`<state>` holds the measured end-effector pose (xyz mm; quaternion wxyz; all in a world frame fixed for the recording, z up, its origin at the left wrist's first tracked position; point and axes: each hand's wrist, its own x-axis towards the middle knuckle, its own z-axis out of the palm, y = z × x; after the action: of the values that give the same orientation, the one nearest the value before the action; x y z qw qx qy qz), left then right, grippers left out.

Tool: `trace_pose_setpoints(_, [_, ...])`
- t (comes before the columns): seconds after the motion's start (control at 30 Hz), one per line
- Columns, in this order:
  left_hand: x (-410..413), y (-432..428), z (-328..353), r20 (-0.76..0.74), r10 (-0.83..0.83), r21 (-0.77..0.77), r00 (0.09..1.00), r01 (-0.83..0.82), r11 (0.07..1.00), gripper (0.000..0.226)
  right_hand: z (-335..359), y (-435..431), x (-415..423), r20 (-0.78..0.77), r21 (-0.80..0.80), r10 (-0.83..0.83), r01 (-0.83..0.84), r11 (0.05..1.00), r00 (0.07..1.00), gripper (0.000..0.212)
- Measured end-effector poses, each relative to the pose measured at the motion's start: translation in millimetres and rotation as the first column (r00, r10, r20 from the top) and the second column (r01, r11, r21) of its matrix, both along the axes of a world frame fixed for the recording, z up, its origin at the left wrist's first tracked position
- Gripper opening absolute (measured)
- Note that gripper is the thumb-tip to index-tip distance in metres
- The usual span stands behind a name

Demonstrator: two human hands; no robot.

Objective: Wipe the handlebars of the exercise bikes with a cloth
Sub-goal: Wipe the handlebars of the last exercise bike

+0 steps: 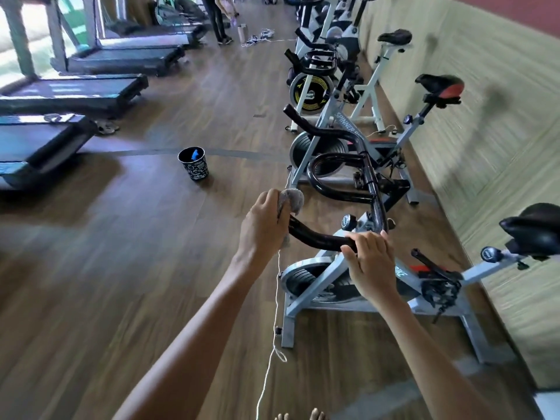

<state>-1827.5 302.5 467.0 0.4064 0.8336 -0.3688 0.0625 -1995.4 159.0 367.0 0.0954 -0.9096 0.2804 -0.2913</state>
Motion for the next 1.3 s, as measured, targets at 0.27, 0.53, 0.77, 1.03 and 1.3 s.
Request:
trace_pose_setpoints(0.27, [-28, -14, -19, 0.735, -0.262, 0.336, 0.625, 0.000, 0.942, 0.022, 11, -5, -13, -0.140, 0.024, 0.088, -0.085, 0.996, 0.986, 0.067])
trace_pose_setpoints(0.53, [10, -18, -9, 0.828, -0.454, 0.529, 0.329, -0.189, 0.828, 0.048, 19, -24, -28, -0.252, 0.023, 0.238, -0.240, 0.970, 0.938, 0.070])
trace_pose_setpoints(0.77, [-20, -25, -31, 0.842, -0.412, 0.498, 0.349, -0.206, 0.843, 0.028, 9, -26, -28, -0.180, 0.037, 0.269, -0.266, 0.963, 0.946, 0.063])
trace_pose_setpoints(1.03, [-26, -15, -27, 0.810, -0.286, 0.454, 0.513, -0.238, 0.859, 0.038, 3, -21, -26, -0.150, 0.005, 0.215, -0.216, 0.976, 0.965, 0.054])
trace_pose_setpoints(1.3, [-16, -7, -28, 0.859, -0.325, 0.443, 0.396, -0.257, 0.859, 0.034, 2, -21, -23, -0.099, -0.034, 0.200, -0.204, 0.978, 0.975, 0.062])
